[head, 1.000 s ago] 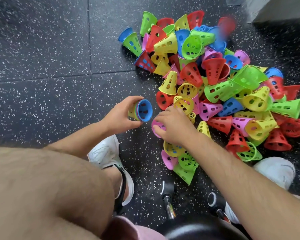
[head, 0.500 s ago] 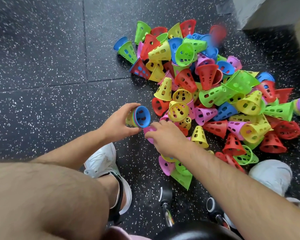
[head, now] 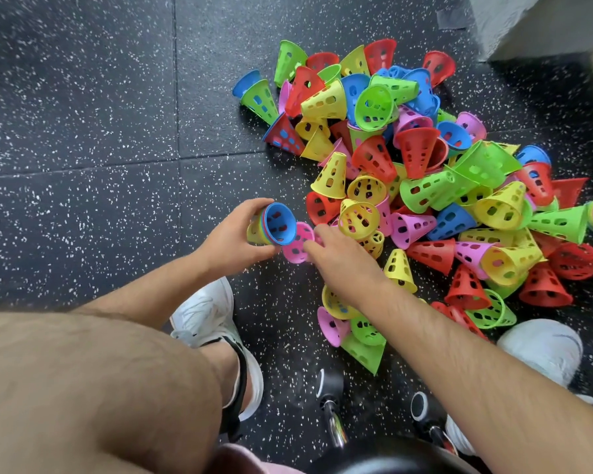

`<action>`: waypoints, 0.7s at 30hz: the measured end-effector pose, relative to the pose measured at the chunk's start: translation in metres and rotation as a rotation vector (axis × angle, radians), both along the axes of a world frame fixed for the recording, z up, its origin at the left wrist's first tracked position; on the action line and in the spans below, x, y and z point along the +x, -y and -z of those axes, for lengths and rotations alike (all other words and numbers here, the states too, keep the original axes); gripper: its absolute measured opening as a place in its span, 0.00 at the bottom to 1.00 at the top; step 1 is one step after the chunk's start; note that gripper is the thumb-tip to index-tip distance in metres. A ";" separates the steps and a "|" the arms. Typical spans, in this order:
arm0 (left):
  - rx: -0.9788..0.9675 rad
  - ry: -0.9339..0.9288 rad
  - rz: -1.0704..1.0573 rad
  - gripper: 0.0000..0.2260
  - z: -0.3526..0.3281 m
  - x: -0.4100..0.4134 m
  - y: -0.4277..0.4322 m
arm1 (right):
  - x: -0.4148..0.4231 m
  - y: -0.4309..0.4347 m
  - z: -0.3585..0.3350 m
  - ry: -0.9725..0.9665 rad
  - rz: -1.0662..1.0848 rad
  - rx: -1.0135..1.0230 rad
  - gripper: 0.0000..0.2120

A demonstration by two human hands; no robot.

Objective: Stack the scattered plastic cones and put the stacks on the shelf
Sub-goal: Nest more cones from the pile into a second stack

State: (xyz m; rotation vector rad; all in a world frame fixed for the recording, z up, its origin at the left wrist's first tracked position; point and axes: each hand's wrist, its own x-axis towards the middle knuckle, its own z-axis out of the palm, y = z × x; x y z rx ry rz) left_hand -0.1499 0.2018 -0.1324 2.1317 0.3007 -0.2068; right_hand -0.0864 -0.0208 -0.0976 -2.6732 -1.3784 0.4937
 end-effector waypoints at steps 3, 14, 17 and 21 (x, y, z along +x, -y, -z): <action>-0.031 0.035 -0.082 0.31 -0.003 0.002 -0.002 | 0.004 0.005 -0.003 0.007 0.126 0.176 0.05; -0.096 0.086 -0.128 0.32 -0.017 0.007 0.008 | 0.017 -0.004 -0.027 -0.139 0.456 0.738 0.06; -0.117 0.123 -0.114 0.31 -0.020 0.011 0.018 | 0.014 -0.004 -0.025 -0.207 0.384 0.623 0.07; -0.183 0.113 -0.127 0.31 -0.025 0.012 0.027 | 0.011 0.003 -0.022 -0.335 0.366 0.576 0.06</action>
